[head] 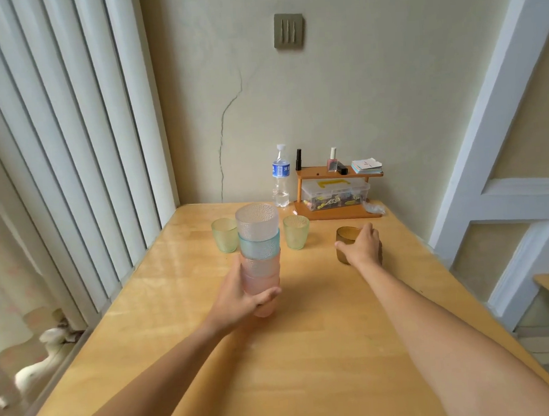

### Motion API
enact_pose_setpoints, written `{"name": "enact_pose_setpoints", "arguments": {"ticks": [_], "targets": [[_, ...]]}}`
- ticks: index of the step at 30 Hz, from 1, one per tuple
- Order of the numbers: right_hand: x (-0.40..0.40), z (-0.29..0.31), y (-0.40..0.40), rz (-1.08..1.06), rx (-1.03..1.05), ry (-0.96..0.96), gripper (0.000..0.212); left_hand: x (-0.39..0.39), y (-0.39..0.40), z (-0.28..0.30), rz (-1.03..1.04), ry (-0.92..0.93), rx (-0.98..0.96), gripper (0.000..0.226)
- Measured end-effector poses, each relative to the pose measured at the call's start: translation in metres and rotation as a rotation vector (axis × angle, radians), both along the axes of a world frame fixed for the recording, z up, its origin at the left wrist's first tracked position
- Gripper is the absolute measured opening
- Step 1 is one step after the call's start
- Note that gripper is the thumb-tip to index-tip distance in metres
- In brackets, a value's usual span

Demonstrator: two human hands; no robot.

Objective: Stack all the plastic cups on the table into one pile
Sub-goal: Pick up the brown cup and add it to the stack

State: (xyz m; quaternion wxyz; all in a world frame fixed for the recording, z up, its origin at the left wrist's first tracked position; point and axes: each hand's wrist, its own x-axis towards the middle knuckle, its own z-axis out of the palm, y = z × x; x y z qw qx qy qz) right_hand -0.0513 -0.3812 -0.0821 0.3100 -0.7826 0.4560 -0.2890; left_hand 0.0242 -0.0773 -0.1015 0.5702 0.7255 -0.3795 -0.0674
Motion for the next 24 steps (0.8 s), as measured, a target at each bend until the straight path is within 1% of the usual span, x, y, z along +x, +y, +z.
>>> {"name": "enact_pose_setpoints", "arguments": {"ticks": [2, 4, 7, 10, 12, 15, 17, 19, 21, 22, 24], "targets": [[0.000, 0.008, 0.011, 0.042, -0.005, -0.025, 0.076, -0.001, 0.004, 0.007, -0.016, 0.008, -0.013, 0.085], [0.001, 0.022, 0.025, 0.129, -0.033, -0.059, 0.075, -0.004, 0.007, 0.018, -0.025, 0.014, -0.053, 0.089], [0.004, 0.053, 0.055, 0.278, -0.082, -0.127, 0.072, -0.007, 0.007, 0.043, -0.010, -0.003, -0.128, 0.105], [0.007, 0.091, 0.087, 0.391, -0.158, -0.234, 0.068, -0.009, 0.006, 0.070, 0.041, -0.044, -0.199, 0.107], [0.008, 0.118, 0.109, 0.426, -0.225, -0.323, 0.064, -0.007, 0.003, 0.082, 0.080, -0.076, -0.212, 0.103], [0.004, 0.149, 0.138, 0.473, -0.315, -0.455, 0.059, -0.005, 0.000, 0.088, 0.113, -0.146, -0.183, 0.080], [0.000, 0.162, 0.155, 0.523, -0.369, -0.486, 0.059, -0.004, 0.001, 0.090, 0.117, -0.164, -0.179, 0.072], [-0.003, 0.168, 0.167, 0.596, -0.406, -0.454, 0.061, -0.004, 0.003, 0.091, 0.110, -0.156, -0.186, 0.074], [-0.006, 0.167, 0.175, 0.665, -0.419, -0.357, 0.063, -0.004, 0.004, 0.092, 0.093, -0.139, -0.196, 0.076], [-0.008, 0.165, 0.178, 0.691, -0.413, -0.296, 0.065, -0.004, 0.005, 0.093, 0.089, -0.128, -0.196, 0.075], [-0.011, 0.156, 0.182, 0.730, -0.377, -0.199, 0.069, -0.005, 0.006, 0.094, 0.080, -0.100, -0.199, 0.064]]}}
